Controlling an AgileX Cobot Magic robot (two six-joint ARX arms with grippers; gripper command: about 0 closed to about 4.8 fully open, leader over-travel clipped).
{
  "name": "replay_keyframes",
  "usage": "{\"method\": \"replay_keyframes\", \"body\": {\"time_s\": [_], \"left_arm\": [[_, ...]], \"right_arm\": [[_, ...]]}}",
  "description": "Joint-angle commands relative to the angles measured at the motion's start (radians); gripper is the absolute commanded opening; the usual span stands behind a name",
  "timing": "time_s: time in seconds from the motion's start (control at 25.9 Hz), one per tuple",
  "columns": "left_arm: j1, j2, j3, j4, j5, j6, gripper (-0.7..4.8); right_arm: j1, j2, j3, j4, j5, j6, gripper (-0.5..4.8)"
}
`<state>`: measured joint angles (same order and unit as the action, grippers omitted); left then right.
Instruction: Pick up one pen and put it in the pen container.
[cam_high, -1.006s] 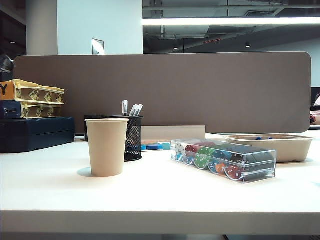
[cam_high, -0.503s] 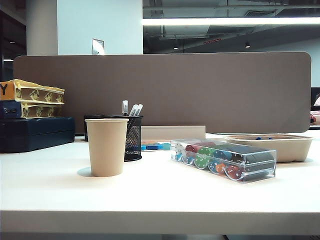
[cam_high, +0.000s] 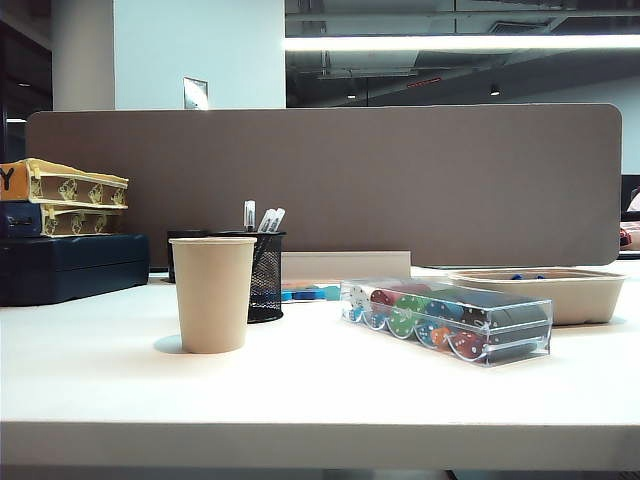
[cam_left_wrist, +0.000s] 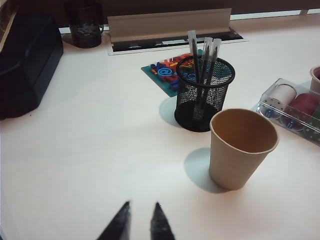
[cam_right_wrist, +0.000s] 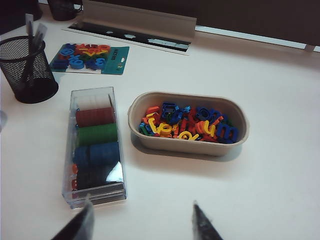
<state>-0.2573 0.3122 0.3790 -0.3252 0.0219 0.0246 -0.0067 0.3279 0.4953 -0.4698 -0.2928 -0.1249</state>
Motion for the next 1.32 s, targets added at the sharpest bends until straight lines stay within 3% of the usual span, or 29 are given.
{"method": "replay_keyframes", "body": {"time_s": [0.04,0.31,0.39,0.54,0.81,1.08,1.32], "left_arm": [[0.001,0.000,0.003,0.020,-0.003,-0.006,0.52],[0.001,0.001,-0.026,0.020,0.000,-0.008,0.52],[0.001,0.001,-0.042,0.028,-0.002,-0.026,0.53],[0.001,0.001,-0.064,0.060,-0.003,-0.025,0.52],[0.001,0.001,-0.119,0.181,-0.004,-0.026,0.52],[0.001,0.001,-0.172,0.232,-0.028,-0.029,0.53],[0.001,0.001,-0.198,0.262,-0.055,-0.067,0.52]], "right_arm": [[0.004,-0.005,0.002,0.003,-0.044,0.001,2.38],[0.009,-0.002,-0.007,0.008,-0.042,0.002,2.33],[0.009,-0.003,-0.026,0.031,-0.042,0.008,1.87],[0.009,-0.002,-0.062,0.093,-0.041,0.068,1.71],[0.009,-0.001,-0.139,0.260,-0.039,0.159,0.84],[0.009,-0.002,-0.172,0.290,-0.039,0.159,0.71],[0.010,-0.002,-0.176,0.303,0.052,0.158,0.41]]}}
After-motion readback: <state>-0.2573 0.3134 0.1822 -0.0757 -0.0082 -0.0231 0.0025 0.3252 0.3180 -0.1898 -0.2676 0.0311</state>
